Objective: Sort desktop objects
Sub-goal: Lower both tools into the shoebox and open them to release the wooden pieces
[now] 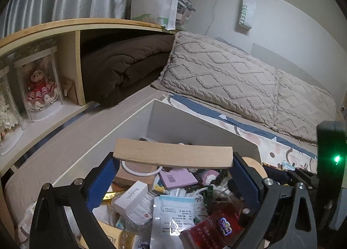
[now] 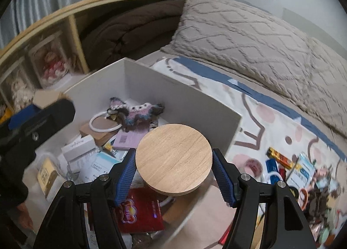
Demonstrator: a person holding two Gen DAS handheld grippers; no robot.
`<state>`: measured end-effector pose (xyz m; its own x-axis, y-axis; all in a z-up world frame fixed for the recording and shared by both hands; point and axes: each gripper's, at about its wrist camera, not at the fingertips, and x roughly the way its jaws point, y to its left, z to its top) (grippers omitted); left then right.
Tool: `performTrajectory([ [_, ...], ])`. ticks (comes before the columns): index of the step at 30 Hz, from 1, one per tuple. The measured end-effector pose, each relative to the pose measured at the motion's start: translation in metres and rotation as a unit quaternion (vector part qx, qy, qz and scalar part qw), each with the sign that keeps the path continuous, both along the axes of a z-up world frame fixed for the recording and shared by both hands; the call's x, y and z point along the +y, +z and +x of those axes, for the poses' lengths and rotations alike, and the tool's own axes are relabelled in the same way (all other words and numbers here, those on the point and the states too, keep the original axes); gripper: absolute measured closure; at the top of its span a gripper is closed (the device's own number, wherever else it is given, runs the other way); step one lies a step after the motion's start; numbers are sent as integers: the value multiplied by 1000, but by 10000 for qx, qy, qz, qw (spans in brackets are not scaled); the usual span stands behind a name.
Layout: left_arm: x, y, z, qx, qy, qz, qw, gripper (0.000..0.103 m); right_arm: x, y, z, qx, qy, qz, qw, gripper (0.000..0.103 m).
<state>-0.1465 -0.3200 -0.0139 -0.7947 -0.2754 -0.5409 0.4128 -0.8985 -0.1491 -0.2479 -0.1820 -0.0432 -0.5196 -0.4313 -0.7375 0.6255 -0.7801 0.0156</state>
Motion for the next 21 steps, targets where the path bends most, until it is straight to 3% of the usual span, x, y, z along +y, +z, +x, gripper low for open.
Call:
performTrajectory([
  [4, -7, 0, 0, 16, 20, 106, 9999, 3, -16, -4, 0, 141, 202, 290, 9993, 35],
  [9, -9, 1, -2, -2, 98, 126, 9999, 3, -30, -10, -9, 1, 211, 430, 9989, 35],
  [21, -21, -7, -8, -242, 234, 466, 9983, 3, -35, -18, -17, -382, 193, 326, 9986, 35],
])
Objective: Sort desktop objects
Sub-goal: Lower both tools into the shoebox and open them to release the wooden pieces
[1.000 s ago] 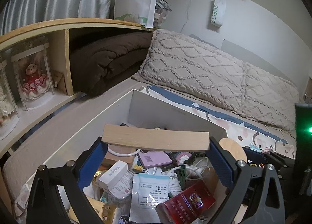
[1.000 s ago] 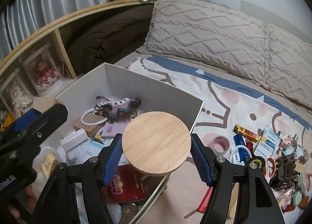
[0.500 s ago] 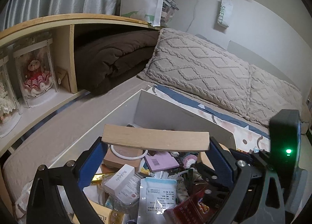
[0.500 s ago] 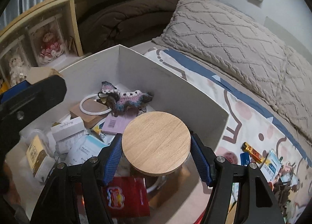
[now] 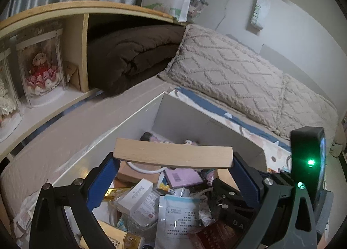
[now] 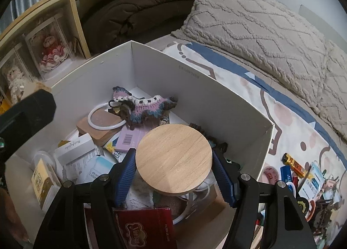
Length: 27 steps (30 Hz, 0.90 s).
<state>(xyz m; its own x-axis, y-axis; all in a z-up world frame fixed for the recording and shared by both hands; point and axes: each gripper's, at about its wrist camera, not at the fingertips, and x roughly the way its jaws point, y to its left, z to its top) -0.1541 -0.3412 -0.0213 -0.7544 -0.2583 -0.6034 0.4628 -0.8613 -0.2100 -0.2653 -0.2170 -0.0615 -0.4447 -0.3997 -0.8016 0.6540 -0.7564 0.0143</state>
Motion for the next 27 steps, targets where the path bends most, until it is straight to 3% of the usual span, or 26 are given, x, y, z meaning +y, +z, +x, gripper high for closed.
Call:
performTrajectory([
  [6, -8, -4, 2, -124, 227, 150, 9996, 3, -2, 0, 3, 18, 100, 86, 9999, 35],
  [13, -10, -11, -4, -321, 163, 323, 9988, 3, -1, 1, 5, 17, 147, 25, 9999, 34],
  [14, -11, -12, -5, -350, 129, 365, 9986, 3, -1, 1, 6, 19, 148, 4, 9999, 33],
  [17, -11, -13, -7, -390, 88, 402, 9984, 3, 1, 2, 7, 2, 146, -31, 9999, 15],
  [27, -8, -18, -14, -586, -28, 436, 9973, 3, 4, 6, 13, 30, 231, -118, 9997, 14],
])
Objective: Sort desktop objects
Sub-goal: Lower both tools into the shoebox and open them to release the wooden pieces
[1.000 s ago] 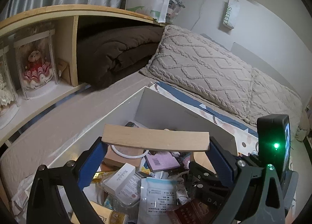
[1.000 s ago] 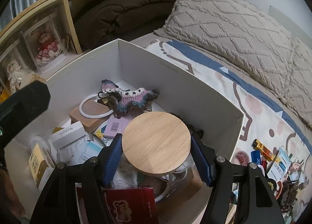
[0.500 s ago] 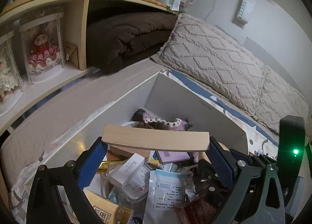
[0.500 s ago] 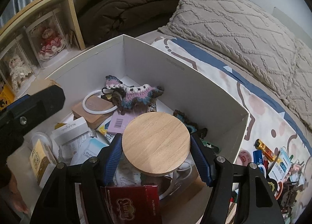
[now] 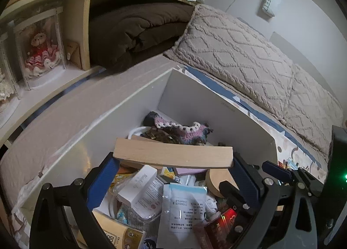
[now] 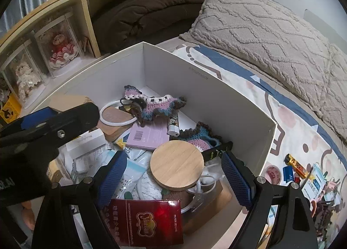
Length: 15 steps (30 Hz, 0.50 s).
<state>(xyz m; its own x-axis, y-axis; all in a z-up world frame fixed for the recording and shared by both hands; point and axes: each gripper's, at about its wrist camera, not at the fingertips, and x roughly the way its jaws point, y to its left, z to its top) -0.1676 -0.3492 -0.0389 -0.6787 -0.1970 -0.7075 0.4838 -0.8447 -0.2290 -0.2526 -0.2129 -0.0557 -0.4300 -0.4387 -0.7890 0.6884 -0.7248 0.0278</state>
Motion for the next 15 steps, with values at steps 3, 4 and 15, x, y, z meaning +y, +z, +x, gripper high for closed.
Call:
performTrajectory([
  [3, 2, -2, -3, -110, -32, -11, 9999, 3, 2, -2, 2, -31, 16, -23, 10000, 14],
  [4, 2, -3, -3, -125, -43, -23, 9999, 3, 3, -3, 2, -40, 14, -37, 10000, 14],
  [15, 2, -6, -3, -248, -11, -4, 9997, 0, 9, -5, 4, -56, 8, -74, 10000, 14],
])
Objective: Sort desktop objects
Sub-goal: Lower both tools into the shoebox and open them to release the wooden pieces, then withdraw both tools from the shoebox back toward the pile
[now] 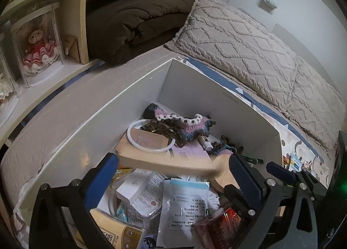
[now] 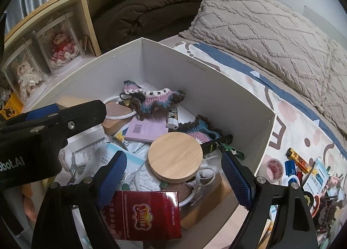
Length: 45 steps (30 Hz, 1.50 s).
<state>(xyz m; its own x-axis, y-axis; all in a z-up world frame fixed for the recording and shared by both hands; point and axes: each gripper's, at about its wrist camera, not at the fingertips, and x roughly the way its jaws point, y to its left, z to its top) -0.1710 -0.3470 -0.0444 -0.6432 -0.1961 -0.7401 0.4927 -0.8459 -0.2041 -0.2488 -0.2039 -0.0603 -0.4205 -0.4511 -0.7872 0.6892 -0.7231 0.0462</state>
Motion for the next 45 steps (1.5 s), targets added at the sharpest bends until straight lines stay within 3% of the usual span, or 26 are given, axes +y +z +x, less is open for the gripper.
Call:
performTrajectory([
  [26, -2, -1, 0, 29, 17, 50, 10000, 0, 3, 3, 3, 140, -36, -98, 9998, 14],
  [28, -2, -2, 0, 24, 19, 40, 10000, 0, 4, 4, 2, 173, -63, -134, 9997, 9],
  [29, -2, -1, 0, 31, 12, 47, 10000, 0, 5, 4, 2, 187, -88, -150, 9997, 0],
  [45, -2, 2, 3, 26, 90, -91, 9999, 0, 24, 6, 4, 332, -164, -218, 9991, 0],
])
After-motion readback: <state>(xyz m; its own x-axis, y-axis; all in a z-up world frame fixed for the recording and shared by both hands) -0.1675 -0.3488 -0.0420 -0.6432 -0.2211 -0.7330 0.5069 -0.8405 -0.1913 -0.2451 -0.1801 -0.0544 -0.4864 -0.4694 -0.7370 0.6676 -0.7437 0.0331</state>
